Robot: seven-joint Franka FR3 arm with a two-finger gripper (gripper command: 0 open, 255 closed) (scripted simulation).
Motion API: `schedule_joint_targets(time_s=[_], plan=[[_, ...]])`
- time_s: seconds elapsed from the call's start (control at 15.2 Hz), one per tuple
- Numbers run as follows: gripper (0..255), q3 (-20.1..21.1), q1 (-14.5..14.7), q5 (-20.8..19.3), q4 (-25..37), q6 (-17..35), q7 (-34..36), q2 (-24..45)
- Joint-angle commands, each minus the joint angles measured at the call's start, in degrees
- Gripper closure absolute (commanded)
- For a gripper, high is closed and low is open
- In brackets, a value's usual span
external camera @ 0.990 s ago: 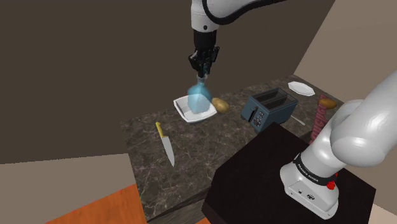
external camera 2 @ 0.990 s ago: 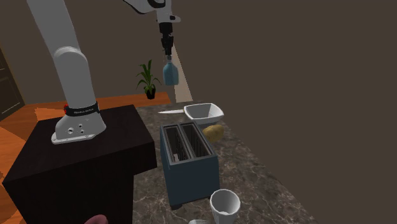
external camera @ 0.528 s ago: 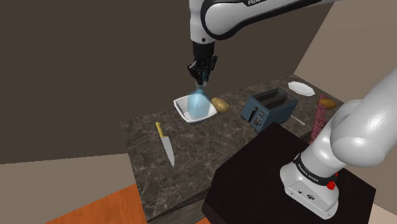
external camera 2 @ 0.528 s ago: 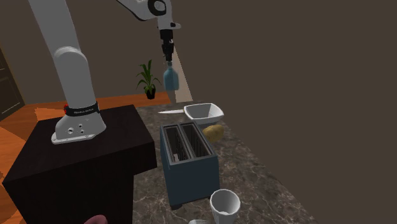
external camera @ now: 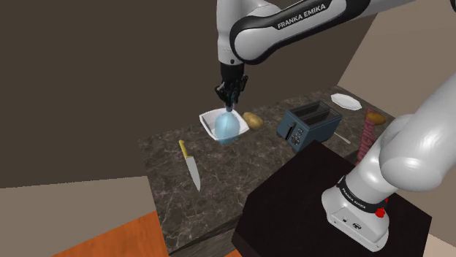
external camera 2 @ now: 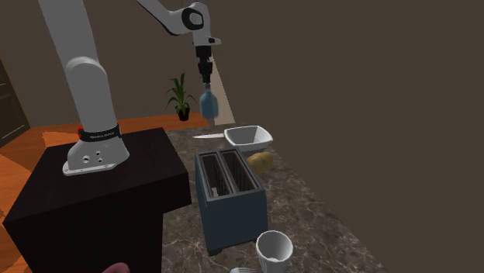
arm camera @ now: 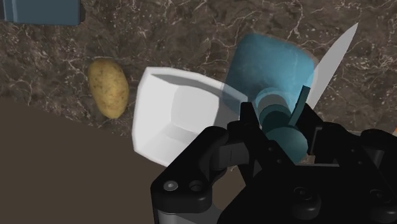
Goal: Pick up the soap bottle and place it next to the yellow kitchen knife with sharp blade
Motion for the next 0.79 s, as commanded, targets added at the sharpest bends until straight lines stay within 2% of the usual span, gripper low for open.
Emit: schedule_joint_targets(time_s=[0.0,0.73], plan=[[255,0.1,0.0,-0.2,-0.7,1.4,0.4,0.7],[255,0.0,0.0,-2.1,-4.5,9.5,2.3,5.2]])
